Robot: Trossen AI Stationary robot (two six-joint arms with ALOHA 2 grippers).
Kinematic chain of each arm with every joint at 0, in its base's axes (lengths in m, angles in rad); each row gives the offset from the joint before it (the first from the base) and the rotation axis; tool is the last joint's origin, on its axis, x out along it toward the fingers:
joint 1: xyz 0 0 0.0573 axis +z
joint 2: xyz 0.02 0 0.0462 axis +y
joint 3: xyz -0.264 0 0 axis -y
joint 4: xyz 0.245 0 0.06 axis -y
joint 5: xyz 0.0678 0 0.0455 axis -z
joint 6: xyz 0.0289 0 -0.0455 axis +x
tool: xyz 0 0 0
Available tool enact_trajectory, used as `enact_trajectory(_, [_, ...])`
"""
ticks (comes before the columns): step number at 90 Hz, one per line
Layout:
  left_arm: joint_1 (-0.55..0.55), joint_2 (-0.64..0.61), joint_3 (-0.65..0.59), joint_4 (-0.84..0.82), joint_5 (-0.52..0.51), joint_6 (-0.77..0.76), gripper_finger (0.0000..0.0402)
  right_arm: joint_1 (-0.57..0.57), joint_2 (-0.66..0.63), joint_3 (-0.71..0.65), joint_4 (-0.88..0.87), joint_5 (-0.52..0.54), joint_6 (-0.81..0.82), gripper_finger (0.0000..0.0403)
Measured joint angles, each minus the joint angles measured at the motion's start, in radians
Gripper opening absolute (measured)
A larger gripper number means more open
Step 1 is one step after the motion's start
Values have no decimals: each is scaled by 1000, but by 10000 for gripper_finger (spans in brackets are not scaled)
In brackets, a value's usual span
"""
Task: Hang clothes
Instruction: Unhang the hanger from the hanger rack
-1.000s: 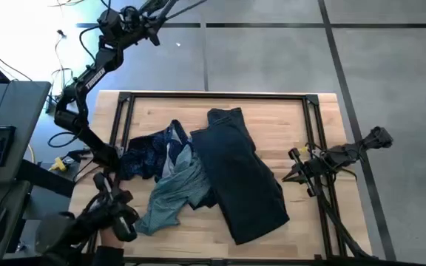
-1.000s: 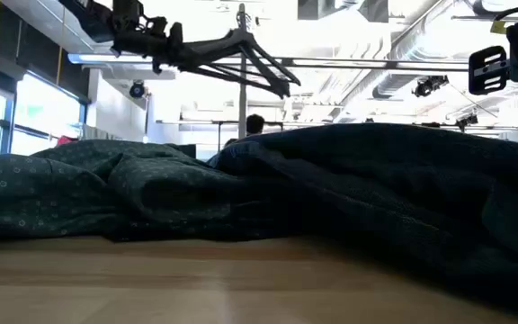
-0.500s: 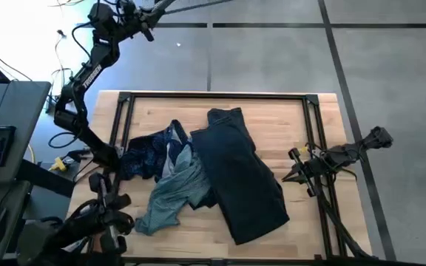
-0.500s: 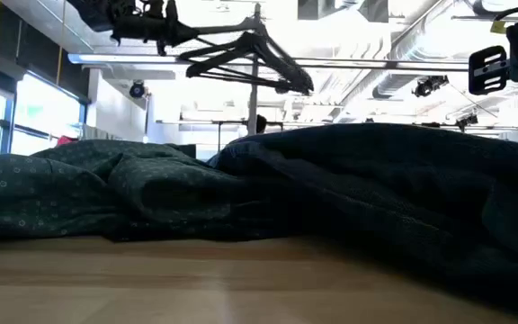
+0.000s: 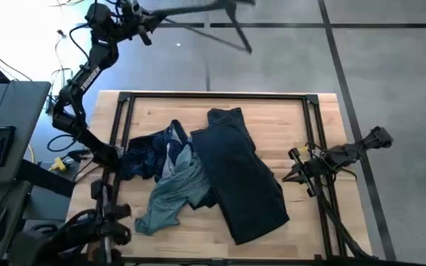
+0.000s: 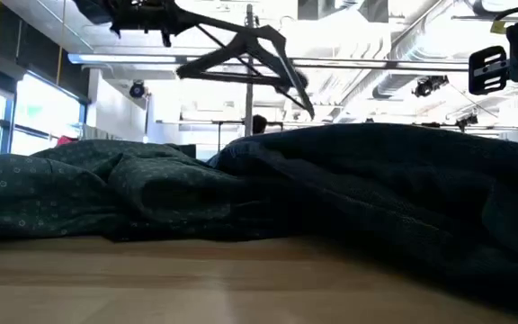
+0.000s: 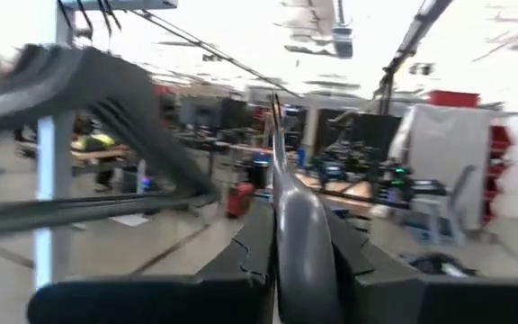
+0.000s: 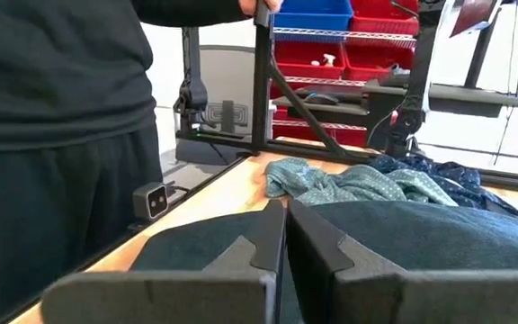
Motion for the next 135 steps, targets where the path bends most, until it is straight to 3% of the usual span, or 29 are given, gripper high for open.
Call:
enact_trajectory(11, [-29,-39,0,-148,7,0,19,0,0,0,0,0,0,0])
enact_trajectory(21, [-73,-72,0,-431,-30,88,19,0,0,0,0,0,1,0])
enact_trajectory(33, [-122,-104,-1,-834,-185,264,19,0,0,0,0,0,1,0])
enact_trajectory(40, [-137,-115,-4,-971,-293,314,19,0,0,0,0,0,0,0])
enact_trajectory(54, [-130,-182,-120,-922,-380,219,19,0,0,0,0,0,0,0])
enact_trajectory(86, [-125,-418,-562,-878,-508,-48,20,0,0,0,1,3,1,0])
enact_trajectory(103, [-138,-507,-705,-952,-489,-138,23,0,0,0,1,3,0,0])
enact_trajectory(116, [-219,-540,-732,-1132,-467,-63,30,0,0,0,1,4,0,0])
enact_trajectory(124, [-311,-536,-750,-1285,-569,-45,12,0,0,0,1,4,1,0])
enact_trajectory(135, [-472,-521,-735,-1349,-575,-20,4,0,0,0,0,7,-3,0])
